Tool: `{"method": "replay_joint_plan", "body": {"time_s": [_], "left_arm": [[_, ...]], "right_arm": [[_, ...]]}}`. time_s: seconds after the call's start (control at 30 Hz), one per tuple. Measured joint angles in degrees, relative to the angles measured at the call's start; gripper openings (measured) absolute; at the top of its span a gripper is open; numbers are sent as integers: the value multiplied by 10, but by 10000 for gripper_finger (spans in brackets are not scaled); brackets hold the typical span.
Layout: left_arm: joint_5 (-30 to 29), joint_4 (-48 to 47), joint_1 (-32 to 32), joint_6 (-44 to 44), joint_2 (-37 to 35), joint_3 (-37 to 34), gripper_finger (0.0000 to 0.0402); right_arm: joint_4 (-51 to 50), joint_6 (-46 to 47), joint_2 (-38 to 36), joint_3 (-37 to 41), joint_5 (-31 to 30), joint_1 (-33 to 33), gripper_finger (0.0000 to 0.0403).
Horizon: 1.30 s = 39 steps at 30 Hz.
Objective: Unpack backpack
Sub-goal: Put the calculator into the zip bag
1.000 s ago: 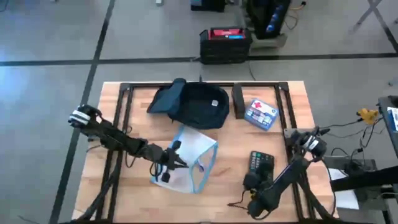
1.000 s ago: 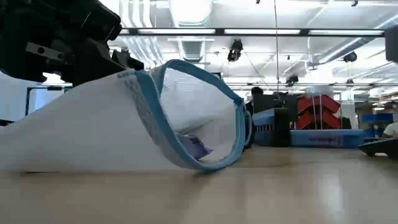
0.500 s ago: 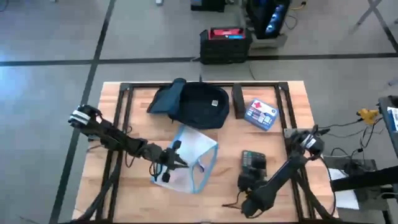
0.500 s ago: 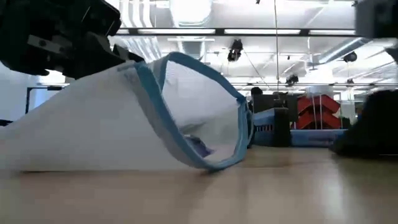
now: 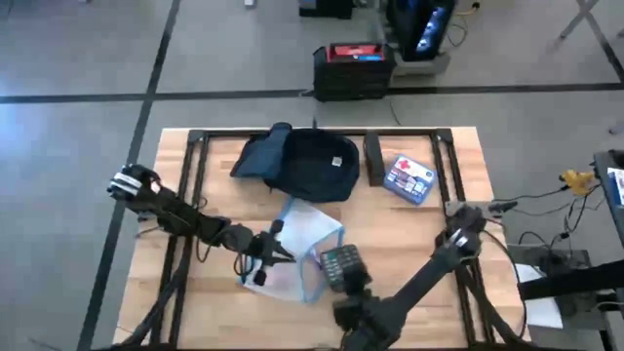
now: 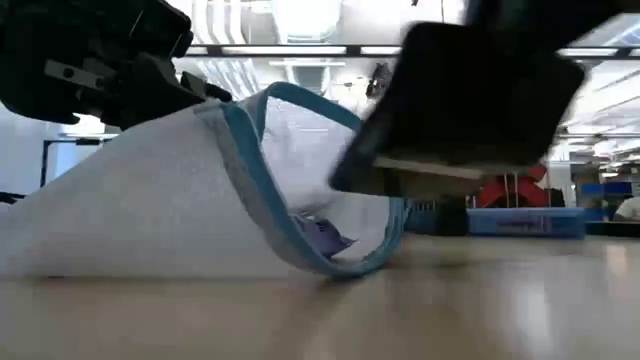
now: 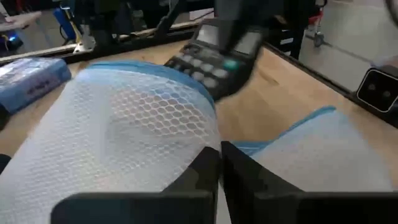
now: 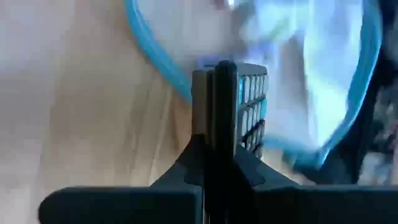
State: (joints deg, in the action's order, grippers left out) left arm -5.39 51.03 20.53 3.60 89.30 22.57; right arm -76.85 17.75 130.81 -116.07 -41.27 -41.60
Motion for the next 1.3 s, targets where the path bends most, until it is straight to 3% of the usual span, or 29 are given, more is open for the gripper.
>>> {"method": "replay_joint_plan", "body": {"time_s": [0.17,0.3,0.43,0.6,0.77,0.97,1.13,1.3], "left_arm": [[4,0,0,0,0,0,0],[57,5,0,11,0,0,0],[67,10,0,19,0,0,0],[66,10,0,21,0,0,0],[66,5,0,20,0,0,0],[64,0,0,20,0,0,0],[66,1,0,19,0,0,0],[66,0,0,17,0,0,0]], "right_arm": [[-5,-154,62,-57,-12,22,8],[11,-271,88,-63,-50,55,9],[85,-395,89,-63,-76,88,18],[203,-482,88,-63,-42,134,21],[218,-428,85,-63,-12,161,41],[189,-337,79,-63,49,162,116],[113,-260,77,-102,51,139,187],[17,-156,74,-149,78,116,224]]}}
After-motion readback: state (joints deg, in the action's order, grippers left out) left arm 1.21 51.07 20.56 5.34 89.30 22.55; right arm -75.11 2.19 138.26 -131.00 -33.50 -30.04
